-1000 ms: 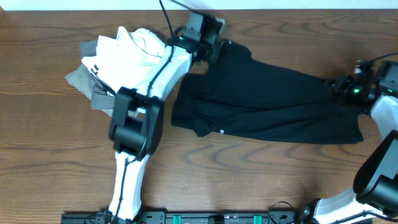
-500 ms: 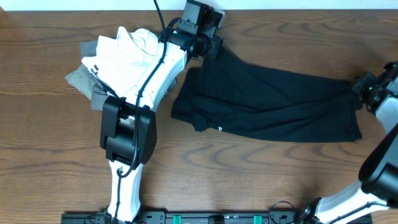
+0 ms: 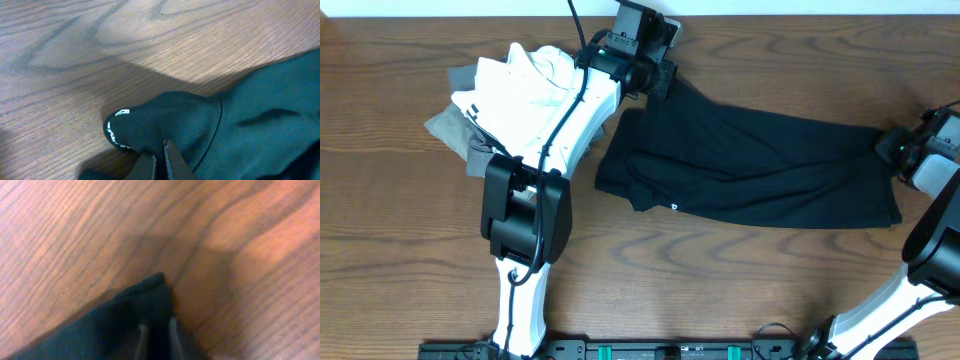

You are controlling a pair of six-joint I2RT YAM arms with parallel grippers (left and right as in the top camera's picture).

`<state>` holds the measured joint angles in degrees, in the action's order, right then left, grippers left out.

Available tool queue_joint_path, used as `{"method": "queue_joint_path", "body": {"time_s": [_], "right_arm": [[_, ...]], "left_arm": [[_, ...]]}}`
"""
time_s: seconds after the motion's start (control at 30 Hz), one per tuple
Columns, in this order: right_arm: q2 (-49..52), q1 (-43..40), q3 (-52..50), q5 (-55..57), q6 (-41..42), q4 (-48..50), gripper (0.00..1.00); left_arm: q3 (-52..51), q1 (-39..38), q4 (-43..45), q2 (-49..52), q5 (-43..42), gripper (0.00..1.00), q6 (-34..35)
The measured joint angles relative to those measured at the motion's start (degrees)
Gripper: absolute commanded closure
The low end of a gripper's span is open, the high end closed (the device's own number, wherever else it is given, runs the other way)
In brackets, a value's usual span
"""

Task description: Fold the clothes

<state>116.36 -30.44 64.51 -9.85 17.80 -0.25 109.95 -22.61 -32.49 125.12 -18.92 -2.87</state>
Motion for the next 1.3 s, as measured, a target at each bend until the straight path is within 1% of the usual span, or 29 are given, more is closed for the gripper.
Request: {"method": "queue_joint_path", "body": {"time_s": [0.23, 0.33, 0.43, 0.6, 0.77, 0.9, 1.03, 1.13, 1.2, 1.3], "right_arm": [[0.02, -2.75, 1.46, -12.85, -0.09, 0.50, 0.99], [-1.62, -4.26, 1.55, -17.40, -0.24, 0.79, 0.99], [-4.68, -5.33, 1.57, -20.41, -0.46, 0.28, 0.99], [-10.05, -5.84, 2.05, -23.06, -0.66, -3.85, 0.99], [-12.31, -5.88, 2.19, -23.87, -0.66, -7.89, 0.99], [-12.52, -6.01, 2.19, -23.87, -0.85, -11.52, 0.99], [-12.55, -6.86, 2.21, -23.82, -0.92, -18.73, 0.99], [-12.57, -7.54, 2.23, -23.76, -0.92, -22.25, 0.99], [-12.57, -7.91, 2.23, -23.69, -0.90, -24.22, 0.99], [-12.59, -8.41, 2.23, -22.53, -0.59, -27.67, 0.99]], "left_arm": [[0.00, 0.02, -0.66, 0.00, 0.02, 0.94, 0.00], [0.00, 0.02, -0.81, 0.00, 0.02, 0.94, 0.00], [0.00, 0.02, -1.20, 0.00, 0.02, 0.94, 0.00], [0.00, 0.02, -4.07, 0.00, 0.00, 0.94, -0.02], [0.00, 0.02, -6.25, -0.04, 0.04, 0.94, -0.39], [0.00, 0.02, -12.17, -0.68, 1.25, 0.94, -0.48], [-0.11, 0.02, -23.06, -3.32, 2.34, 0.94, -0.66], [-0.11, 0.02, -28.87, -5.16, 2.60, 0.94, -0.66], [-0.20, 0.00, -31.85, -5.70, 2.60, 0.94, -0.63], [-1.84, -0.28, -34.03, -5.88, 2.62, 0.93, -0.63]]}}
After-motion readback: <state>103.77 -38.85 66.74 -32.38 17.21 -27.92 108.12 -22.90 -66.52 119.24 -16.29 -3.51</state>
